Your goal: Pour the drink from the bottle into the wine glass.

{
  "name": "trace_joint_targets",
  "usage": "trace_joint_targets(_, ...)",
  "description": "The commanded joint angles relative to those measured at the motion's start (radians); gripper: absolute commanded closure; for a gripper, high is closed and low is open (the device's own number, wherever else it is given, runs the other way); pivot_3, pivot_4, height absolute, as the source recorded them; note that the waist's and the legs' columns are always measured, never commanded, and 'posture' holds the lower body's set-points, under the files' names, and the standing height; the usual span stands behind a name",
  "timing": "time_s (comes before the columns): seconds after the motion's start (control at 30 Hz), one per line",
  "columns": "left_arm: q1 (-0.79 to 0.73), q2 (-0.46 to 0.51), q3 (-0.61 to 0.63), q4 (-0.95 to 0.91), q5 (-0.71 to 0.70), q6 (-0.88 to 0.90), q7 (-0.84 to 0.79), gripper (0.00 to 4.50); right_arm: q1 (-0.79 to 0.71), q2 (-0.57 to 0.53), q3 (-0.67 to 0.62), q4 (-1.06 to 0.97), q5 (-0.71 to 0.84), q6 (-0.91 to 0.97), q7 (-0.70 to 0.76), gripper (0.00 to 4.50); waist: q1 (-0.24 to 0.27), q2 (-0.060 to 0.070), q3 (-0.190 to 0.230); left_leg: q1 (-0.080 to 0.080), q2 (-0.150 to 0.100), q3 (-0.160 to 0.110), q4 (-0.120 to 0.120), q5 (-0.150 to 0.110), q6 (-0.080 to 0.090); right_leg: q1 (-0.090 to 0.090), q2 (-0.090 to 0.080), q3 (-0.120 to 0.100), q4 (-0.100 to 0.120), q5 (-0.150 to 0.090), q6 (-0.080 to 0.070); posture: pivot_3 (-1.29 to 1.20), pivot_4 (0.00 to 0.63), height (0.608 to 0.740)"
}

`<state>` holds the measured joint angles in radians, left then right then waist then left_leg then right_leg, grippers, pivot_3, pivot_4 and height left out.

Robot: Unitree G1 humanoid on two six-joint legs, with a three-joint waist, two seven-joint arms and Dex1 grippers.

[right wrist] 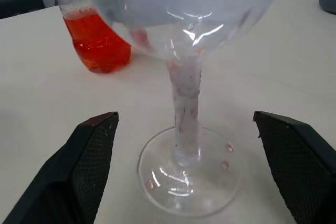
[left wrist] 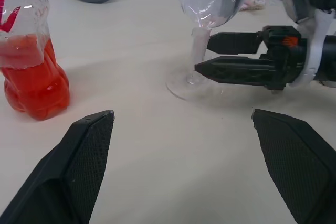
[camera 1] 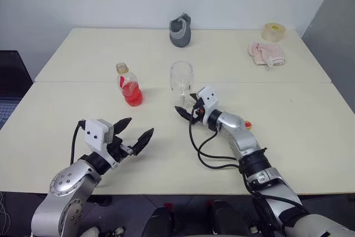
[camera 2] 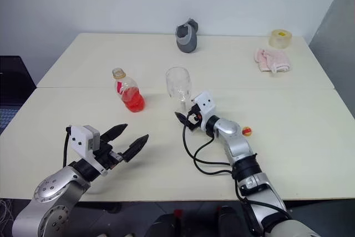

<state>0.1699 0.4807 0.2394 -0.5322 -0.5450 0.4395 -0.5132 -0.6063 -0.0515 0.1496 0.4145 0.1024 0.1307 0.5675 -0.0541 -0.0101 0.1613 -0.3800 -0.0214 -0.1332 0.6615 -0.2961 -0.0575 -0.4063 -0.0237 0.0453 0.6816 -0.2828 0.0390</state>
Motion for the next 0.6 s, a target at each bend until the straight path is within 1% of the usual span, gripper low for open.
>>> trace_joint_targets(0.03, -0.034, -0.026, 0.005, 0.021, 0.013, -0.005, 0.044, 0.00, 0.064, -0.039, -0.015, -0.208, 0.054, 0.066, 0.040, 0.04, 0.003, 0.000, 0.000, 0.000, 0.000, 0.000, 0.000, 0.000, 0.000, 0.000, 0.000, 0.000, 0.000, 0.000, 0.000, 0.00, 0.150, 0.740)
trace_joint_targets(0.3, -0.077, -0.052, 0.006, 0.076, 0.056, -0.025, 0.086, 0.00, 0.231, -0.198, -0.032, -0.595, 0.144, 0.281, 0.086, 0.04, 0.010, 0.000, 0.000, 0.000, 0.000, 0.000, 0.000, 0.000, 0.000, 0.000, 0.000, 0.000, 0.000, 0.000, 0.000, 0.00, 0.150, 0.740)
trace_joint_targets(0.47, -0.160, -0.102, 0.016, 0.200, 0.118, -0.088, 0.155, 0.00, 0.337, -0.322, -0.059, -0.814, 0.222, 0.379, 0.126, 0.04, 0.022, 0.000, 0.000, 0.000, -0.001, 0.000, 0.000, 0.000, 0.000, 0.001, 0.000, 0.000, -0.001, 0.000, 0.000, 0.00, 0.150, 0.740)
trace_joint_targets(0.6, -0.219, -0.133, 0.010, 0.284, 0.182, -0.159, 0.196, 0.00, 0.391, -0.383, -0.108, -0.961, 0.327, 0.432, 0.149, 0.04, 0.023, -0.001, 0.000, -0.001, -0.001, 0.000, 0.001, 0.000, 0.000, 0.001, -0.001, -0.001, -0.001, 0.000, 0.000, 0.00, 0.150, 0.740)
